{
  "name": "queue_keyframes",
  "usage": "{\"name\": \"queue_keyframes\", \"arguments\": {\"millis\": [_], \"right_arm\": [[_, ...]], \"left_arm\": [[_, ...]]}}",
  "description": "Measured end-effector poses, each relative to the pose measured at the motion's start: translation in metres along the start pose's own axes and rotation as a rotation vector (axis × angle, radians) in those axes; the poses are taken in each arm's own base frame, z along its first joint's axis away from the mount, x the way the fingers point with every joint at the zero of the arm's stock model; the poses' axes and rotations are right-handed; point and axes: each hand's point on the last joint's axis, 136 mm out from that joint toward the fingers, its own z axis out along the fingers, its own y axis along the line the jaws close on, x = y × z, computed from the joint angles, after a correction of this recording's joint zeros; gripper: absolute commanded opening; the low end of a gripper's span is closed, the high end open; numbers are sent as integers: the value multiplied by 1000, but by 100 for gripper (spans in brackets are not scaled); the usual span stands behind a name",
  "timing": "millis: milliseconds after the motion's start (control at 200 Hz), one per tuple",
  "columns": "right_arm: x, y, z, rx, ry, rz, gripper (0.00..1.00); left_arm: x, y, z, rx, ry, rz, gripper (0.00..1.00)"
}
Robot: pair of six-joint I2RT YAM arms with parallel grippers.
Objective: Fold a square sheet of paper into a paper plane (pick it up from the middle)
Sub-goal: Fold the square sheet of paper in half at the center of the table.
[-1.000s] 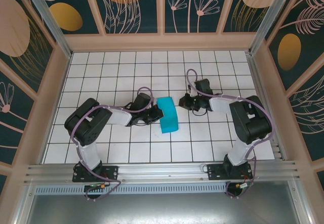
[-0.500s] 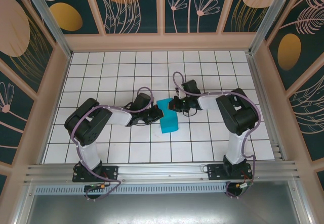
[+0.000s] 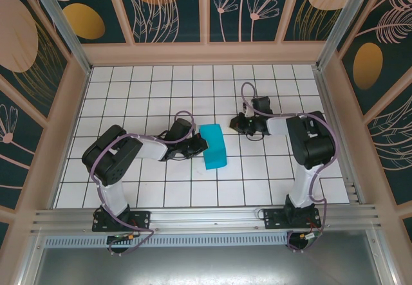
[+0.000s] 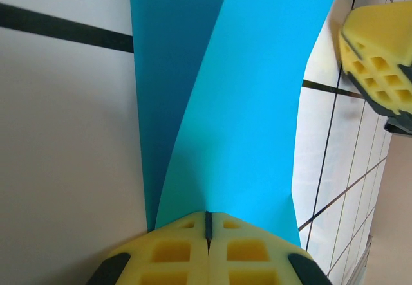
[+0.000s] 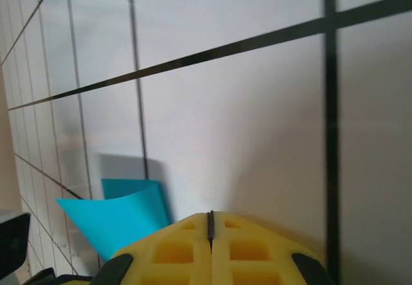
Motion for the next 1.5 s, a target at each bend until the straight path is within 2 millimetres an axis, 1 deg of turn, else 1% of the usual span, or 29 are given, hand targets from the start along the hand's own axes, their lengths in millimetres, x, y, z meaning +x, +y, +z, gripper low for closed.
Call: {"name": "queue_keyframes", "arguments": {"millis": [65, 130, 260, 340, 405, 485, 670, 756, 886, 941, 971, 1016, 1101, 1161, 1236, 1306, 1391, 1441, 1501], "right_arm": [[2, 14, -1, -12, -5, -32, 0], [11, 28, 4, -26, 11, -65, 0], [37, 51, 22, -38, 76, -125, 0], [44, 56, 34, -35, 101, -143, 0], [45, 52, 42, -22, 111, -139, 0], [42, 42, 47, 4, 114, -121, 0], [25, 34, 45, 16, 91, -94, 0], [9, 24, 40, 34, 60, -70, 0], [-25, -1, 23, 94, -20, -31, 0], [-30, -6, 16, 114, -34, -24, 0], [-29, -5, 13, 119, -34, -25, 0], [-25, 1, 8, 113, -32, -35, 0], [-9, 23, -5, 75, -18, -64, 0], [9, 39, -12, 41, 6, -82, 0], [35, 51, -16, 15, 49, -95, 0], [58, 53, -13, 17, 99, -96, 0], [82, 49, -8, 31, 159, -93, 0], [90, 48, -7, 37, 179, -90, 0], [94, 48, -5, 37, 192, -89, 0]], "left_arm": [[0, 0, 0, 0, 0, 0, 0], [0, 0, 0, 0, 0, 0, 0], [0, 0, 0, 0, -1, 1, 0], [0, 0, 0, 0, -1, 1, 0], [0, 0, 0, 0, -1, 1, 0], [0, 0, 0, 0, -1, 1, 0], [0, 0, -1, 3, -3, 2, 0], [0, -1, -1, 7, -5, 4, 0], [0, -1, -1, 9, -6, 5, 0], [0, -2, -1, 9, -6, 9, 0], [-1, -2, -1, 9, -6, 11, 0], [-1, -2, -1, 10, -7, 13, 0], [-1, -2, -1, 10, -7, 15, 0], [-1, -3, -1, 11, -7, 18, 0], [-1, -3, -1, 12, -8, 21, 0], [-2, -4, -1, 12, -8, 23, 0], [-2, -4, -1, 11, -8, 25, 0], [-2, -3, -1, 9, -6, 26, 0], [-2, -3, -1, 7, -5, 27, 0]]}}
